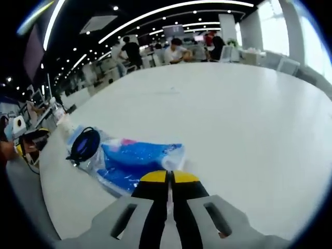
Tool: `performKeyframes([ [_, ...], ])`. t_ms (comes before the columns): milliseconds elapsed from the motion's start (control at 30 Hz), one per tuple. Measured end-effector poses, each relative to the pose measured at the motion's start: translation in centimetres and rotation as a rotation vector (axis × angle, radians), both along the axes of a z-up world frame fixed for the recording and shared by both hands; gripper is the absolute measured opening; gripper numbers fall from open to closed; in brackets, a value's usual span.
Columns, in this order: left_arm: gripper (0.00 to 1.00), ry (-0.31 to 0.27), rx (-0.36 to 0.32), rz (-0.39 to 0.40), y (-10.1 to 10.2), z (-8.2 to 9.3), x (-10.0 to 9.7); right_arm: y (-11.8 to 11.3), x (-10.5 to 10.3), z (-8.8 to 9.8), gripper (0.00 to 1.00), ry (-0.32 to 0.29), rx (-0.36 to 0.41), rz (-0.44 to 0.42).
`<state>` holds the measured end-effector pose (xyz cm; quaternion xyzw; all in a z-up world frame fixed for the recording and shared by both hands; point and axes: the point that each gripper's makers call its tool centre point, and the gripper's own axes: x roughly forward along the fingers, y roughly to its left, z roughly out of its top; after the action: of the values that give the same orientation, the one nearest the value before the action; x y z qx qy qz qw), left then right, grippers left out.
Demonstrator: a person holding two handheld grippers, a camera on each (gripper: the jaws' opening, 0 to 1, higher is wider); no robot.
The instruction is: Arrange the tabletop items into an orderly group along one side of the table until the central work area is clear of visible clutter.
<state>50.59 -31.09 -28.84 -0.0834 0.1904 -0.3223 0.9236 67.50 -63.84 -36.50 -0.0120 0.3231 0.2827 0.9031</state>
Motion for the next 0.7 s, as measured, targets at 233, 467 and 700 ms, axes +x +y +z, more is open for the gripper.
performKeyframes([
  [233, 0.93, 0.005, 0.000, 0.003, 0.13, -0.11, 0.02, -0.11, 0.04, -0.23, 0.03, 0.001, -0.002, -0.005],
  [467, 0.93, 0.010, 0.000, 0.002, 0.06, -0.23, 0.00, -0.33, 0.13, -0.31, 0.03, 0.005, 0.000, -0.015],
  [700, 0.92, 0.012, 0.001, 0.002, 0.12, -0.27, -0.02, -0.45, 0.12, -0.51, 0.05, 0.021, 0.009, -0.030],
])
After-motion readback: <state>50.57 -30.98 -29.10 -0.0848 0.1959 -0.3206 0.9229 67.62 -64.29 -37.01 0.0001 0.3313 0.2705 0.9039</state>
